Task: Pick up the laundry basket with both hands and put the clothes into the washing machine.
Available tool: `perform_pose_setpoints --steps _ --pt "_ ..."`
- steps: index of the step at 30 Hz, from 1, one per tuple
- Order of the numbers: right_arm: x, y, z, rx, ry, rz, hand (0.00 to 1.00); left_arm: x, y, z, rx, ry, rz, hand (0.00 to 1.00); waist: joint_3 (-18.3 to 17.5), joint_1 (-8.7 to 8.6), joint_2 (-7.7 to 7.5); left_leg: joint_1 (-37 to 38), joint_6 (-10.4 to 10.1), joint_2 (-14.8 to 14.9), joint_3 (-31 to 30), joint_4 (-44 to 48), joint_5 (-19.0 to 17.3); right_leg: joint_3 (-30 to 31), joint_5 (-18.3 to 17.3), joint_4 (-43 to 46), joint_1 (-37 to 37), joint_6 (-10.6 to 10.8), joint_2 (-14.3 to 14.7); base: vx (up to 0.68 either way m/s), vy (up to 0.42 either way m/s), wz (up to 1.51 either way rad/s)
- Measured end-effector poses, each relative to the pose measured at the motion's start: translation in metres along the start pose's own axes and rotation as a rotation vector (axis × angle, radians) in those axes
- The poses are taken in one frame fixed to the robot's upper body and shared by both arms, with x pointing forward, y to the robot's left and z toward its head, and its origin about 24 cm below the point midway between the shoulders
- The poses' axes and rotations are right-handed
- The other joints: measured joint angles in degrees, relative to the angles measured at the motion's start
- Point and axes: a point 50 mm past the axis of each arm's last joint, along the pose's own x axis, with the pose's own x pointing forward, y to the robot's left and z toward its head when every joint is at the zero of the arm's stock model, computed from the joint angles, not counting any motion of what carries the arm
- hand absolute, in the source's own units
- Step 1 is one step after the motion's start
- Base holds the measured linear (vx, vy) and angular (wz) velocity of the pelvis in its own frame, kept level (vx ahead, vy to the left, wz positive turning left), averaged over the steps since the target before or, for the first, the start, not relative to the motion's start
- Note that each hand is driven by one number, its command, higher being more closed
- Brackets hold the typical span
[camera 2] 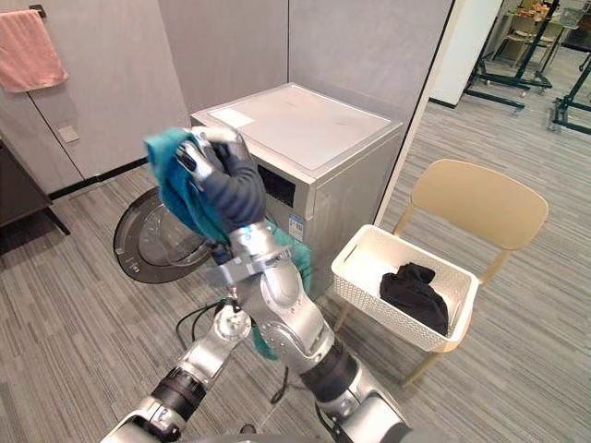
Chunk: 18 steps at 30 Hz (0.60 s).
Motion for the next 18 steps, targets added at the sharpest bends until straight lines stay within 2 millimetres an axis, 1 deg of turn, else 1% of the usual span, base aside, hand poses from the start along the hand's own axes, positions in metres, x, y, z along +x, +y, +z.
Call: perform_pose_setpoints --steps 2,3,4,5,6,8,9,11,12,13,14,15,17,18 --pt "-0.012 -0.018 -0.001 -0.031 0.026 -0.063 0.0 -0.005 0.016 -0.012 -0.023 0.051 0.065 1.0 0.0 -0.05 0.0 0.0 -0.01 0.06 -0.03 0.01 0.0 0.0 0.14 -0.43 0.21 0.0 0.17 0.05 -0.015 0.0" --pt "-0.021 -0.032 0.0 -0.065 0.042 -0.103 0.0 -0.009 0.028 -0.02 -0.036 0.082 0.111 1.0 0.0 0.0 0.01 -0.01 -0.01 0.13 -0.06 0.02 0.0 0.0 0.24 -0.55 0.31 -0.07 0.33 0.05 -0.024 0.0" --pt "-0.03 -0.045 0.002 -0.112 0.053 -0.147 0.0 -0.013 0.038 -0.028 -0.05 0.115 0.153 1.0 0.01 0.01 0.02 -0.01 -0.01 0.19 -0.15 0.02 0.01 -0.05 0.26 -0.69 0.41 -0.1 0.42 0.03 -0.02 0.01" --pt "-0.035 -0.05 0.005 -0.134 0.055 -0.165 0.0 -0.015 0.044 -0.032 -0.052 0.13 0.174 1.0 0.02 0.03 0.03 -0.03 -0.02 0.2 -0.21 0.01 0.01 -0.09 0.26 -0.79 0.46 -0.1 0.46 0.02 -0.018 0.04" --pt "-0.044 -0.06 0.009 -0.187 0.062 -0.198 0.0 -0.02 0.053 -0.039 -0.064 0.159 0.209 1.0 0.06 0.01 0.1 -0.06 -0.05 0.2 -0.35 0.01 0.03 -0.21 0.28 -1.01 0.57 -0.13 0.53 0.01 -0.013 0.04" --pt "-0.067 -0.083 0.022 -0.405 0.108 -0.251 0.0 -0.033 0.078 -0.058 -0.078 0.232 0.306 1.0 0.18 0.0 0.5 -0.28 -0.1 0.27 -0.48 -0.05 0.0 -0.28 0.29 -1.42 0.5 -0.15 0.72 0.0 -0.006 0.02" --pt "-0.07 -0.086 0.024 -0.438 0.116 -0.255 0.0 -0.035 0.081 -0.06 -0.08 0.24 0.314 1.0 0.21 0.01 0.56 -0.34 -0.1 0.29 -0.51 -0.08 0.0 -0.29 0.29 -1.43 0.46 -0.15 0.74 0.0 0.0 0.0" --pt "-0.09 -0.104 0.034 -0.674 0.195 -0.267 0.0 -0.049 0.097 -0.075 -0.089 0.3 0.36 1.0 0.32 0.04 0.96 -1.25 -0.17 0.36 -0.76 -0.33 0.03 -0.41 0.29 -1.41 -0.27 -0.15 0.86 0.0 0.0 0.0" --pt "-0.095 -0.108 0.035 -0.724 0.22 -0.268 0.0 -0.053 0.101 -0.079 -0.09 0.315 0.369 1.0 0.36 0.1 1.05 -1.62 -0.24 0.36 -0.82 -0.33 0.08 -0.45 0.3 -1.37 -0.72 -0.16 0.88 -0.01 0.001 0.03" --pt "-0.105 -0.118 0.035 -0.817 0.284 -0.27 0.0 -0.06 0.108 -0.086 -0.083 0.343 0.389 1.0 0.38 0.06 1.19 -2.57 -0.5 0.37 -0.94 -0.33 0.26 -0.54 0.38 -1.27 -1.28 -0.16 0.96 0.01 0.003 0.07" --pt "-0.117 -0.13 0.03 -0.891 0.375 -0.276 0.0 -0.064 0.113 -0.094 -0.074 0.374 0.394 1.0 0.54 0.17 1.37 -3.7 -0.75 0.38 -1.43 -0.11 0.49 -0.96 0.46 -0.85 -2.22 -0.14 1.02 0.02 0.0 0.12" --pt "-0.123 -0.137 0.026 -0.927 0.429 -0.279 0.0 -0.066 0.114 -0.098 -0.066 0.391 0.388 1.0 0.77 0.2 1.43 -4.21 -0.84 0.36 -1.84 0.04 0.58 -1.32 0.43 -0.48 -2.66 -0.13 0.99 0.01 -0.005 0.28" --pt "-0.15 -0.162 0.011 -1.046 0.648 -0.291 0.0 -0.071 0.116 -0.115 -0.03 0.465 0.353 1.0 2.54 0.52 1.84 -6.84 -0.87 -0.01 -4.09 0.09 1.22 -3.58 -0.72 2.1 -4.76 -0.21 0.38 -0.05 -0.01 0.47" --pt "-0.156 -0.166 0.008 -1.066 0.694 -0.295 0.0 -0.07 0.116 -0.117 -0.026 0.474 0.345 1.0 2.98 0.62 1.88 -7.56 -0.85 -0.21 -4.76 0.1 1.54 -4.28 -1.34 2.96 -5.47 0.03 0.08 -0.07 -0.012 0.71"
